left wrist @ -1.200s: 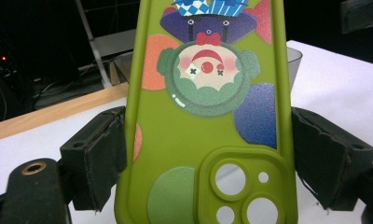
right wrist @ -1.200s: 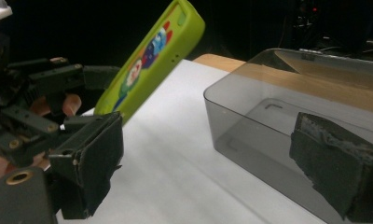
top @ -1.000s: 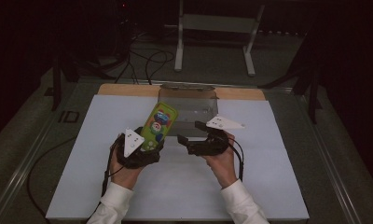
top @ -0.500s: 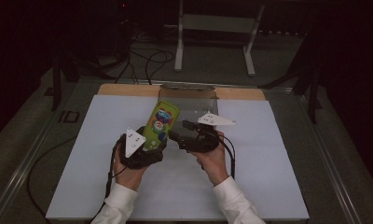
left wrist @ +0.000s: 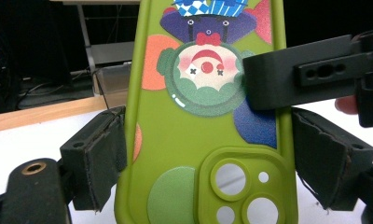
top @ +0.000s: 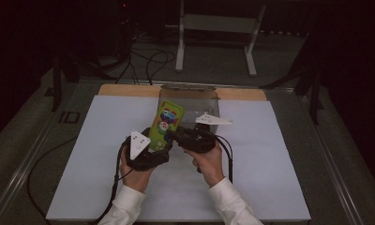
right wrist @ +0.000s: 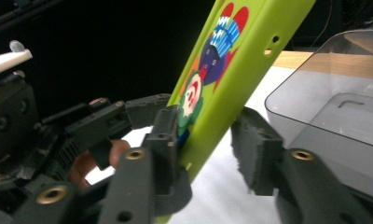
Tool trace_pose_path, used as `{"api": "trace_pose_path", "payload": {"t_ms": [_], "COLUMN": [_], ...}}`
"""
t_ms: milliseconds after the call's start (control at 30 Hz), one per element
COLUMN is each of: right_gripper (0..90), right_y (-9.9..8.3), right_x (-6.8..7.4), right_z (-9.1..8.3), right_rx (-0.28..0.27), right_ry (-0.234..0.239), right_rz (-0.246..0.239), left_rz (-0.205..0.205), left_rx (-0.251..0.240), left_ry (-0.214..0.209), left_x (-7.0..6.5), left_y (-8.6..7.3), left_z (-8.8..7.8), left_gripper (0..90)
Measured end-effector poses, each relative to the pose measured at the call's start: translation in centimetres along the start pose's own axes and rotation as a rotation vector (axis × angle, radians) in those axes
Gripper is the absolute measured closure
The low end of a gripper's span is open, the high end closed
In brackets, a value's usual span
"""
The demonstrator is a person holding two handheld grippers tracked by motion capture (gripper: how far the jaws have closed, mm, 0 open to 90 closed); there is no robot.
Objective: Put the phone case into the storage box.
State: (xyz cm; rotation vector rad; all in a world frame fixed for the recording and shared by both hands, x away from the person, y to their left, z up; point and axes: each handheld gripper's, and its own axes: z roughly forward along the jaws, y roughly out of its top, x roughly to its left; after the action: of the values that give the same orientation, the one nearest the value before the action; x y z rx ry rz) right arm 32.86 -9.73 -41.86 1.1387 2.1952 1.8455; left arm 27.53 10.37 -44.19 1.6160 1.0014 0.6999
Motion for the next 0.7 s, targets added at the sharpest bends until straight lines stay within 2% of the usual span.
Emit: {"api": "trace_pose_path", "payload": {"t_ms": [233, 333, 400, 567, 700], "right_gripper": [71.4, 76.5, 77.6, 78.1, 78.2], "right_y": [0.05, 0.15, 0.22, 0.46, 0.58], "right_x": [-0.04, 0.05, 0.31, 0.48, 0.69], "right_z": [0.37, 0.46, 0.51, 0.43, 0.27], "right_rx": [0.003, 0.002, -0.002, -0.014, -0.014], "right_ry": [0.009, 0.006, -0.01, -0.014, -0.02], "right_rz": [0.044, 0.061, 0.055, 0.053, 0.038], "left_rz": [-0.044, -0.085, -0.112, -0.108, -0.085], "left_rx": [-0.008, 0.002, -0.002, -0.005, -0.001], "left_ry": [0.025, 0.026, 0.026, 0.022, 0.017], "left_x": [-0.29, -0.5, -0.58, -0.66, -0.69], "left_y": [-0.36, -0.58, -0.68, -0.58, -0.37], "left_z": [0.13, 0.41, 0.5, 0.41, 0.37], "left_gripper": [16.1, 16.1, 16.1, 15.9, 14.8]}}
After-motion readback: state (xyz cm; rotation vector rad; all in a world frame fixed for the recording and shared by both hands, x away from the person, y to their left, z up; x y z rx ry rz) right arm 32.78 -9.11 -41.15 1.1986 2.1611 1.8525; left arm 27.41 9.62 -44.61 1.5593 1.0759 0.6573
